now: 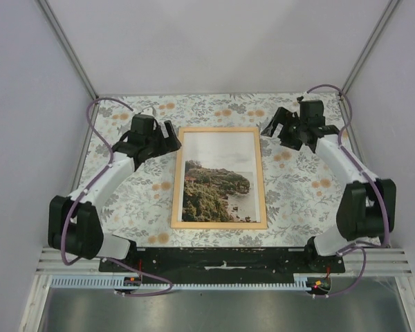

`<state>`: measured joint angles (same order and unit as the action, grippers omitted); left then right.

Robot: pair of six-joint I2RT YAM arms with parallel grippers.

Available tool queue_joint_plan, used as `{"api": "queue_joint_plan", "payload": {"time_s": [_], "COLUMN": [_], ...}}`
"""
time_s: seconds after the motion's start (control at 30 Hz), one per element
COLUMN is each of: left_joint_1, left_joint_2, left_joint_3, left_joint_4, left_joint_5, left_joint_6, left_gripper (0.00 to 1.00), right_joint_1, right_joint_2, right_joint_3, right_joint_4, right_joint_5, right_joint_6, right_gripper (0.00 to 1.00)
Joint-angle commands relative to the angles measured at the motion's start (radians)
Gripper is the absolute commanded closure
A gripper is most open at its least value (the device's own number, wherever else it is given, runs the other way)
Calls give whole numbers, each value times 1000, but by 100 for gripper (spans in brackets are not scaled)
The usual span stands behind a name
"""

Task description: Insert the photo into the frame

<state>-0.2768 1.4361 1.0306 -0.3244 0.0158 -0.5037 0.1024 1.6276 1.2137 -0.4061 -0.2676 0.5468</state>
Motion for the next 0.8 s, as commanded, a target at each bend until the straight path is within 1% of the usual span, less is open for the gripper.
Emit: {"api": "queue_joint_plan", "payload": {"time_s": [0.0, 0.13, 0.17, 0.33, 0.53, 0.77], "left_joint_1": [-18, -30, -36, -56, -56, -56], "left_joint_2": [-100, -178, -198, -285, -325, -330], "left_joint_3": [34, 29, 20, -24, -58, -69], "left_joint_4": [-145, -183, -186, -182, -151, -127], "left_joint_5": [-22, -20, 10, 0, -4, -2], "left_joint_6": [70, 102, 108, 134, 145, 140], "left_gripper": [3, 3, 2, 2, 1, 1], "right_joint_1": [20, 37, 40, 43, 43, 42], "right_joint_2": [-224, -412, -449, -577, -630, -604], "right_joint_3": [-78, -172, -192, -258, -286, -252], "right_joint_4": [-85, -106, -109, -128, -135, -138], "right_joint_5": [37, 44, 48, 57, 76, 88], "right_joint_6": [-64, -70, -70, -62, -65, -73], "right_gripper": [2, 2, 2, 2, 2, 2]}}
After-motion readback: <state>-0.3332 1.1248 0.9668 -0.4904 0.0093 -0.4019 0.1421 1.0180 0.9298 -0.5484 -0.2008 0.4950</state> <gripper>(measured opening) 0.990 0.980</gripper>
